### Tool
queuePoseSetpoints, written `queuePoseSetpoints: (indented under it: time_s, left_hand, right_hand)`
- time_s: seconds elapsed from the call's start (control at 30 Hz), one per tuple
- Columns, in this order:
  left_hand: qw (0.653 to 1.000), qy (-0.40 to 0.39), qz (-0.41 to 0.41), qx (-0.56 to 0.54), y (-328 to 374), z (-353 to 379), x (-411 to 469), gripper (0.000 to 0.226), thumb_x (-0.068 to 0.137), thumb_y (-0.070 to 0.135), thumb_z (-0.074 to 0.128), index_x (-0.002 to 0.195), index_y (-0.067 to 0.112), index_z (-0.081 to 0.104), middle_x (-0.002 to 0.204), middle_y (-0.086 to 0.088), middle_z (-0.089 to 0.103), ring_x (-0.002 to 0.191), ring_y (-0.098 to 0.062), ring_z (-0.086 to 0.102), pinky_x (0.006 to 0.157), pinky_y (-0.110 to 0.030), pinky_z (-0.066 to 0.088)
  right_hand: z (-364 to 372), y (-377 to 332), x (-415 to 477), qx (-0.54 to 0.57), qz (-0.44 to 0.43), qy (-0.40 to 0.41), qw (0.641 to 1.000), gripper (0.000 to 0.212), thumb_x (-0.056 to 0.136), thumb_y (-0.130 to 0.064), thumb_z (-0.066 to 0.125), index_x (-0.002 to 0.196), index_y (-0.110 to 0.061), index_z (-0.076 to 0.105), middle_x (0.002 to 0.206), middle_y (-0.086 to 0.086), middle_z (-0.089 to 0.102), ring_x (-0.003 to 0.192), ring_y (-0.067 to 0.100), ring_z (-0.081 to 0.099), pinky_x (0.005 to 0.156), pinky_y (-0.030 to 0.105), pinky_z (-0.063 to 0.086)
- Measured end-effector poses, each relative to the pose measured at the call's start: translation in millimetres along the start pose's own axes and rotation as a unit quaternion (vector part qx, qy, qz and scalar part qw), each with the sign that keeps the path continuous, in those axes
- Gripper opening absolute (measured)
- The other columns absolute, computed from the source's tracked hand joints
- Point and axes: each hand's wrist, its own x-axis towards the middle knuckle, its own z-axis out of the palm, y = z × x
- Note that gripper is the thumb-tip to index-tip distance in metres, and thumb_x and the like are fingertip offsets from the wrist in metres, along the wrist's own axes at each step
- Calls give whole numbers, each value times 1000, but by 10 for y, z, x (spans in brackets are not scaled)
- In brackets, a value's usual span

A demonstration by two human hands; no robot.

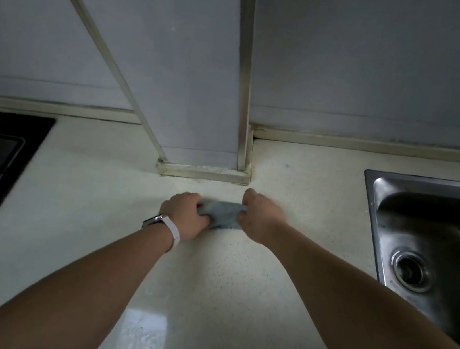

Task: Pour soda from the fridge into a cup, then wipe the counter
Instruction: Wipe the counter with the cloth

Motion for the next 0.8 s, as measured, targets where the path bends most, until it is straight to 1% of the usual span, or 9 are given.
queuePoseSetpoints:
  time_s: [0.07, 0.2, 0.3, 0.37, 0.5, 0.6, 0.7, 0.73, 0.8]
  left_hand:
    - [994, -3, -39, -101, -52, -98, -155, 15, 80, 37, 65, 84, 25, 56, 83, -2, 64, 77, -25, 63, 65, -33, 52]
    - [968, 38, -96, -230, -270, -338, -357, 17, 83, 31, 69, 89, 18, 60, 82, -6, 66, 67, -19, 60, 54, -26, 47]
    - [947, 65, -125, -291, -546, -557, -393, 22, 86, 25, 70, 95, 6, 63, 84, -11, 66, 70, -22, 59, 58, -27, 46]
    - [936, 67, -143, -316, -801, -690, -361, 18, 86, 24, 69, 94, 8, 65, 87, -13, 68, 74, -25, 61, 63, -28, 49]
    - [895, 52, -161, -414, -1412, -890, -216, 11, 83, 21, 74, 89, 15, 67, 96, -18, 70, 90, -35, 67, 81, -49, 59]
    - [865, 35, -165, -473, -1853, -1050, -64, 7, 86, 12, 70, 92, 13, 67, 100, -18, 69, 87, -30, 65, 73, -40, 58]
    - [847, 32, -165, -504, -2193, -1252, 102, 9, 88, 8, 65, 97, 10, 66, 95, -14, 67, 80, -24, 63, 65, -31, 54]
    - [843, 33, -164, -511, -2296, -1307, 169, 7, 89, 8, 65, 95, 11, 66, 93, -13, 67, 78, -23, 63, 65, -31, 54]
    - [840, 39, -165, -515, -2475, -1399, 311, 6, 88, 8, 65, 91, 14, 65, 91, -11, 66, 78, -22, 63, 66, -30, 55]
  right_hand:
    - [-85, -73, -35, 52, -6, -17, 998, 19, 94, -25, 55, 110, -18, 46, 88, 1, 57, 74, 14, 55, 56, 24, 42]
    - [-179, -394, 28, 158, -7, -36, 987, 19, 91, -22, 60, 108, -19, 52, 91, 3, 60, 75, 16, 58, 54, 23, 43]
    - [-148, -714, 107, 243, 4, -42, 969, 18, 90, -21, 58, 106, -13, 60, 91, 6, 60, 73, 14, 54, 58, 24, 44]
    - [-86, -940, 147, 279, 13, -45, 959, 18, 89, -20, 58, 105, -11, 62, 86, 5, 58, 71, 15, 52, 59, 27, 42]
    - [127, -1402, 278, 328, 47, -53, 942, 3, 87, -17, 60, 89, -16, 58, 82, 4, 53, 73, 17, 48, 60, 28, 39]
    - [272, -1821, 423, 331, 63, -47, 940, 1, 89, -18, 57, 90, -17, 57, 82, 5, 56, 71, 16, 51, 59, 25, 41]
    - [423, -2219, 605, 347, 85, -56, 932, 9, 88, -15, 54, 95, -11, 58, 86, 16, 64, 73, 22, 63, 73, 41, 58]
    - [473, -2338, 665, 364, 96, -49, 925, 9, 86, -14, 55, 93, -10, 59, 88, 17, 66, 78, 26, 67, 80, 46, 59]
    - [574, -2541, 792, 378, 124, -30, 917, 16, 84, -14, 57, 99, -12, 61, 88, 14, 69, 81, 28, 69, 82, 49, 60]
